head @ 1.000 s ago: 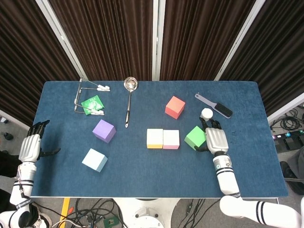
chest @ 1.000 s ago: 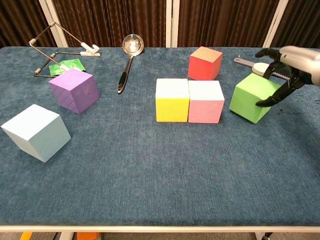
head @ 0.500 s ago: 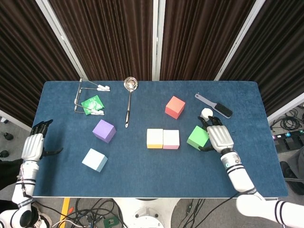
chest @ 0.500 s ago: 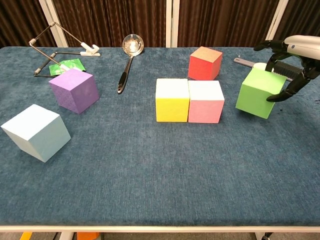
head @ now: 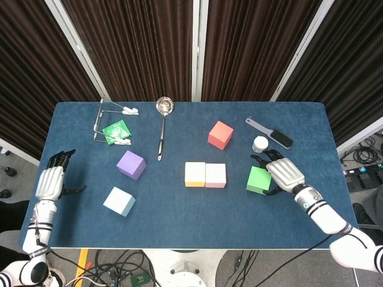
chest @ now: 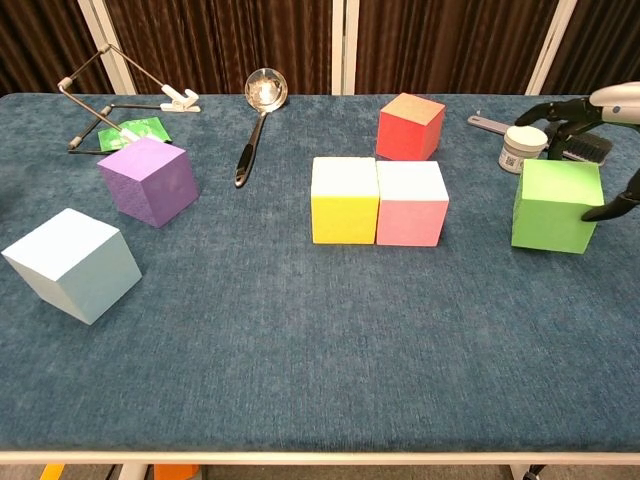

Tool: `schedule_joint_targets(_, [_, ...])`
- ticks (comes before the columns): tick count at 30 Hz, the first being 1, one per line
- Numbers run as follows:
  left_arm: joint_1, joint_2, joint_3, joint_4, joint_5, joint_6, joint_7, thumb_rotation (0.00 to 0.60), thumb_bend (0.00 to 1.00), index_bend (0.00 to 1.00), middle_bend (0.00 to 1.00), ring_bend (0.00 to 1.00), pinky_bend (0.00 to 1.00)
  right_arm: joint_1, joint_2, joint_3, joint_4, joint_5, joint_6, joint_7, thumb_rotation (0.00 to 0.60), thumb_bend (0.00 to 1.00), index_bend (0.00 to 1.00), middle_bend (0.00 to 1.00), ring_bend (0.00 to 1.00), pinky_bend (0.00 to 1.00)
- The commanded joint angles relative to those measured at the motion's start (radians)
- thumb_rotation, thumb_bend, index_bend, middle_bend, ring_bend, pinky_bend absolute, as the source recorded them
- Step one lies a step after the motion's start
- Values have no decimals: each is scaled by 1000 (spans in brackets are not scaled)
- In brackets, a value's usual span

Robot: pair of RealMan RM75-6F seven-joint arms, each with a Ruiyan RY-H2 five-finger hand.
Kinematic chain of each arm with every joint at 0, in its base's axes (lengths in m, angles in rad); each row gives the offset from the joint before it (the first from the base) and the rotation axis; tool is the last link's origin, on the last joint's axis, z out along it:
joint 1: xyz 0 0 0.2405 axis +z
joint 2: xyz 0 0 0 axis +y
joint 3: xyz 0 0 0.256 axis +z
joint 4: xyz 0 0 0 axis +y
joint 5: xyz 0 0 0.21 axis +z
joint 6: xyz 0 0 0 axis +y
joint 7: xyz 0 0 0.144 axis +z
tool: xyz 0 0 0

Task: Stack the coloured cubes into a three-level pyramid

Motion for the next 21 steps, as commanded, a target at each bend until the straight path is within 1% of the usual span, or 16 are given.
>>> schedule_joint_targets(1, [-5,1,-2,-10,-5,-2,14,600,103,92,95,0,62,6,6,-18,32,-39,-3,45,600,135,0,191,0,0])
schedule_joint_targets(2, [-6,2,-3,-12,-5,-2,17,600,103,92,95,0,62,5,5,-19,33,-40,-3,49,600,75,0,140,0,0])
schedule_joint_targets(4, [-9,4,-6,-18,-6,-1,22,600,103,92,95,0,62,6,7,-20,24,-29,-13,50,600,16,0,77,0,0])
schedule_joint_targets(6, [-9,6,-7,-22,-7,1,24,600,103,92,95,0,62,6,8,-19,13,-18,-15,37,600,0,0,43,0,0])
schedule_joint_targets(8, [-9,8,-6,-24,-7,1,23,600,103,92,95,0,62,3,8,-17,-4,-4,-10,9,600,0,0,39,0,0])
schedule_joint_targets(11, [-6,10,-4,-21,-9,1,16,600,103,92,95,0,61,-2,16,-12,-38,26,-4,-42,600,0,0,57,0,0])
schedule_joint_targets(16, [-3,8,-1,-12,-5,4,-6,600,104,92,95,0,61,-7,26,-5,-89,103,-2,-154,600,0,0,142,0,0])
schedule_joint_targets(18, [-2,6,0,-7,-3,4,-13,600,103,92,95,0,61,-7,24,-2,-96,135,0,-194,600,12,0,169,0,0])
schedule_joint_targets(21, [-1,3,4,0,0,4,-23,600,103,92,95,0,61,-2,14,0,-91,192,-4,-265,600,26,0,179,0,0])
